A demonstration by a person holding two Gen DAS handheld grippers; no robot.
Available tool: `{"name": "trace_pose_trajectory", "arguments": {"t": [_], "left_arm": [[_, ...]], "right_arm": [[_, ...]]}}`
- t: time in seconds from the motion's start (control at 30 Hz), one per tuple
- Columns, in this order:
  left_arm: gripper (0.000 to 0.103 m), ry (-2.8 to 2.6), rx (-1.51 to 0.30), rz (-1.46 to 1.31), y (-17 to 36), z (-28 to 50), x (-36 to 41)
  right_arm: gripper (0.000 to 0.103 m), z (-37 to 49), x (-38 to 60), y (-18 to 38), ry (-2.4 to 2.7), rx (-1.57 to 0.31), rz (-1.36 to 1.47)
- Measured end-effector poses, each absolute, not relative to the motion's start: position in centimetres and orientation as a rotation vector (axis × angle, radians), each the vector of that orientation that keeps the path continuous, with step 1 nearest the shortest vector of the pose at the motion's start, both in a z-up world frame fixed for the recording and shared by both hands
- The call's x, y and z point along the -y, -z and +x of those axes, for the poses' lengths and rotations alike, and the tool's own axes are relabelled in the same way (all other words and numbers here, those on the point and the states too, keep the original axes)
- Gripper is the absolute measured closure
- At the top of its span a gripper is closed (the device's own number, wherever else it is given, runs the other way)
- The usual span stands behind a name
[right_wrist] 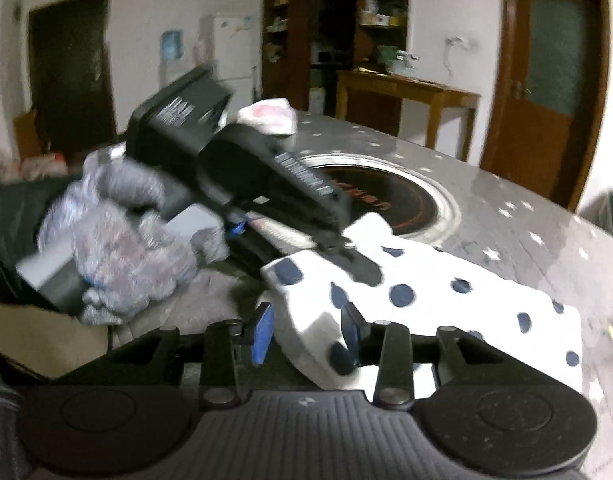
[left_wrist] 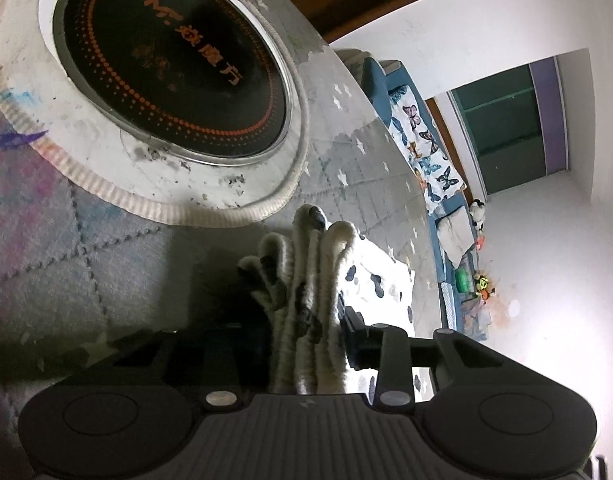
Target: Fold clothes
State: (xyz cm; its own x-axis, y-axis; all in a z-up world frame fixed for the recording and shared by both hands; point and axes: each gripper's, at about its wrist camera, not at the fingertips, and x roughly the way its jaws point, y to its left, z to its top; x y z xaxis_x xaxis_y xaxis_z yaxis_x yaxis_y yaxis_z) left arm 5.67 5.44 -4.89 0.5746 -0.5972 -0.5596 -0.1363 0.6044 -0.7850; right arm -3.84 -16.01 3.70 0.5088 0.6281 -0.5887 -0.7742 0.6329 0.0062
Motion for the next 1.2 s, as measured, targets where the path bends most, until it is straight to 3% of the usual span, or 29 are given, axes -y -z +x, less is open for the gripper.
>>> {"name": "trace_pose_trajectory", "arguments": {"t": [0.27, 0.63, 0.9, 1.2], "left_arm": [[0.065, 0.323, -0.932, -0.847, 4.5, 5.4, -5.0], [0.065, 0.358, -0.928, -0.773, 4.1, 5.2, -4.3], [0.065, 0.362, -0.931, -0.707, 3.6, 5.2, -3.6], [0.065, 0.345, -0.939, -0.631, 2.8, 5.5, -2.5]], "right_arm": [[0.066, 1.4, 20.1, -4.0, -0.649, -0.639, -0.162], [0.064, 10.6, 22.0, -0.4, -0.459, -0.737, -0.067], [0.058, 11.0, 26.0, -1.1, -0.370, -0.707, 0.020], [0.060, 7.3, 30.2, -0.1, -0.329, -0.761, 0.092]]}}
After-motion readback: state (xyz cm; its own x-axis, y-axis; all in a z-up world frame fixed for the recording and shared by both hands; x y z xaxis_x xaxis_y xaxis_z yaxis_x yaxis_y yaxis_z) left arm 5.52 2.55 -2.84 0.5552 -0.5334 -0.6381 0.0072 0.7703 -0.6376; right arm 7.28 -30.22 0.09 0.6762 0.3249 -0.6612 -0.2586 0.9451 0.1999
